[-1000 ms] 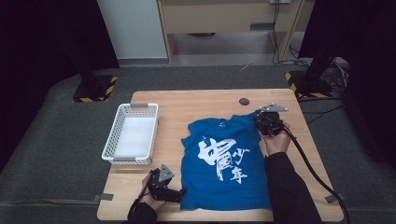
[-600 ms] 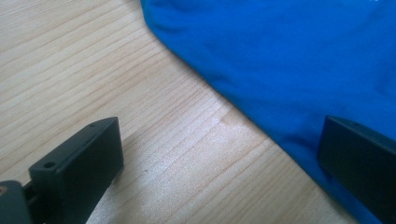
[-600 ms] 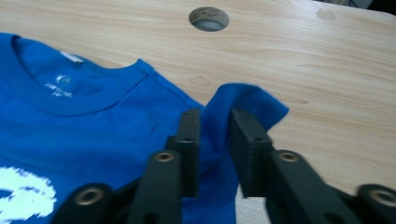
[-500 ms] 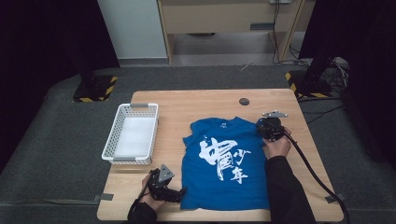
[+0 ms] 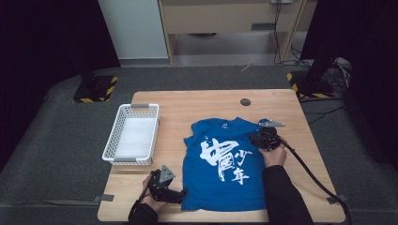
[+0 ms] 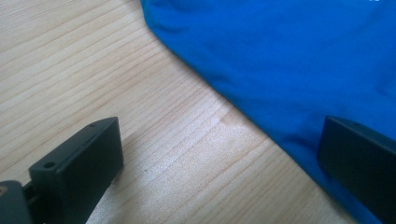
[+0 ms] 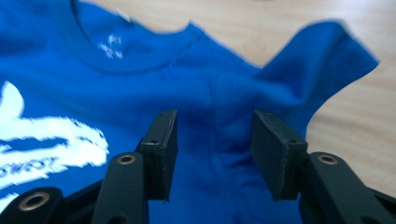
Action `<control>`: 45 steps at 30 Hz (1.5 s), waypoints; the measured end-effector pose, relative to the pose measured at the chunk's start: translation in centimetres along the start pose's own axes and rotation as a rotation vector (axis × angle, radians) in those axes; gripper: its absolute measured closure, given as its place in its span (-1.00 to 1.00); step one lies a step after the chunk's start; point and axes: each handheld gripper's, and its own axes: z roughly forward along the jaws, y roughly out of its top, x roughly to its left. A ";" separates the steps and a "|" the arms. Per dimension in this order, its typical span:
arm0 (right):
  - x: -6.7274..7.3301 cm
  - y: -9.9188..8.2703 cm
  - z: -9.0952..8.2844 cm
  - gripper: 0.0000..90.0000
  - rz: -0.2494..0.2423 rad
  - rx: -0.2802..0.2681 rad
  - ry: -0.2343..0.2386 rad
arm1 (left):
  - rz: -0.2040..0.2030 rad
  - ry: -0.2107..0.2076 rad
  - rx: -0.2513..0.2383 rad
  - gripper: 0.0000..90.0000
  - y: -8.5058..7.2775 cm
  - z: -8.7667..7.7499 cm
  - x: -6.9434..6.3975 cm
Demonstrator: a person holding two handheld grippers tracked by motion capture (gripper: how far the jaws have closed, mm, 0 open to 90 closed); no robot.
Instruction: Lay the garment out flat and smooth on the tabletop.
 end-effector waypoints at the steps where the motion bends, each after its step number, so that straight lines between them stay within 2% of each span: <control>1: 0.0 0.0 0.0 0.14 0.000 0.000 0.000 | 0.000 0.000 0.000 -1.00 0.0 0.0 0.0; 5: 0.2 -1.2 1.0 0.06 -0.003 0.039 0.005 | 0.000 0.000 0.000 -1.00 0.0 0.0 0.0; 7: 0.3 -1.5 1.0 0.02 -0.007 0.026 0.000 | -0.001 0.001 -0.001 -1.00 0.0 0.0 0.0; 11: 0.3 -1.6 0.9 -0.06 -0.010 0.029 0.001 | -0.001 0.001 -0.001 -1.00 0.0 0.0 0.0; 12: 0.3 -1.9 0.8 -0.10 -0.028 0.027 -0.005 | -0.002 0.002 -0.001 -1.00 0.0 0.0 -0.1; 18: 0.3 -2.5 0.3 -0.28 -0.032 0.018 -0.004 | -0.003 0.005 0.000 -1.00 0.0 0.0 -0.2; 26: 0.3 -3.4 -0.6 -0.54 -0.013 0.034 -0.025 | -0.010 0.009 0.003 -1.00 0.0 0.0 -0.4; 32: 0.5 -3.8 -1.0 -0.77 -0.005 0.053 -0.039 | -0.011 -0.015 0.019 -0.94 0.4 -0.2 -0.7; 37: 0.5 -3.6 -1.3 -0.83 0.019 0.070 0.002 | -0.036 -0.021 -0.047 -0.93 1.2 -0.9 -0.5; 39: 0.4 -3.4 -1.5 -0.83 0.027 0.056 0.015 | -0.043 -0.020 -0.057 -0.93 1.5 -1.0 -0.4; 42: 0.1 -2.9 -1.9 -0.87 0.029 0.045 0.023 | -0.056 -0.015 -0.106 -0.93 3.0 -1.4 -0.3; 45: 0.0 -2.5 -2.3 -0.87 0.022 0.040 0.033 | -0.058 -0.013 -0.120 -0.91 3.6 -1.5 -0.2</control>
